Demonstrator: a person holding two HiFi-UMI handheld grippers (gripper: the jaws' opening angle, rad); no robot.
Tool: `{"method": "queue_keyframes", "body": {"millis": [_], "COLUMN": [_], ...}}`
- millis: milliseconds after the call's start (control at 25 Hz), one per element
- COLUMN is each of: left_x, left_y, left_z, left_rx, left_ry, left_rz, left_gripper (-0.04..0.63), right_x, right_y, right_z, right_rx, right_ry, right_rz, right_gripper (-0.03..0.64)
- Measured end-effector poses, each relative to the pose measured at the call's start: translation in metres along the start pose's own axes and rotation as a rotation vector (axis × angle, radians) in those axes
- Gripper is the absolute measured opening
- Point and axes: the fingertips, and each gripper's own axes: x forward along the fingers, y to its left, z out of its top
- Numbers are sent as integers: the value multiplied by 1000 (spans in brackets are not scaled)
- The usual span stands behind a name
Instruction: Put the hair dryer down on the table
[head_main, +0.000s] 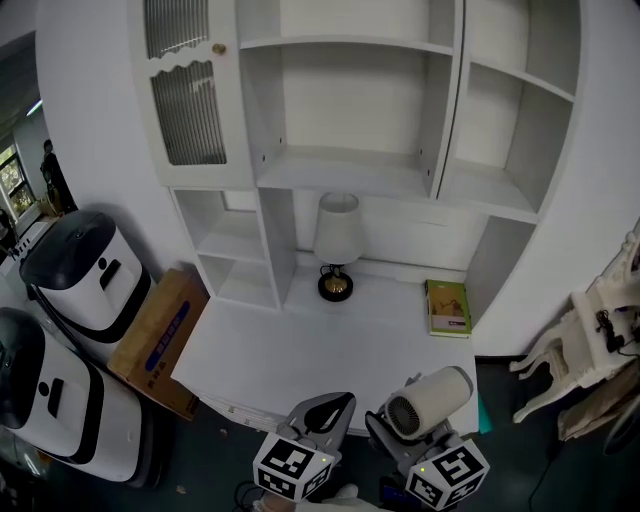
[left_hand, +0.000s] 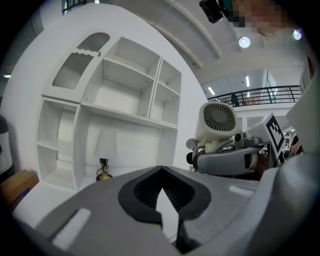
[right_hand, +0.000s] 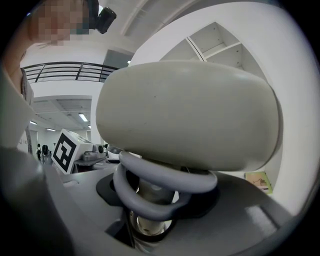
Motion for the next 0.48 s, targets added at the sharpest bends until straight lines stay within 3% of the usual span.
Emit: {"method": "queue_keyframes", "body": {"millis": [480], "left_x": [9], "left_y": [-1], "left_z": [-3], "left_rx": [-23], "left_ry": [-14], "left_rz": [67], "left_gripper": [0], "right_x": [-6], "right_y": [-19], "right_z": [-2], "right_rx": [-11], "right_ry": [9], "right_rz": [38], "right_gripper": [245]}}
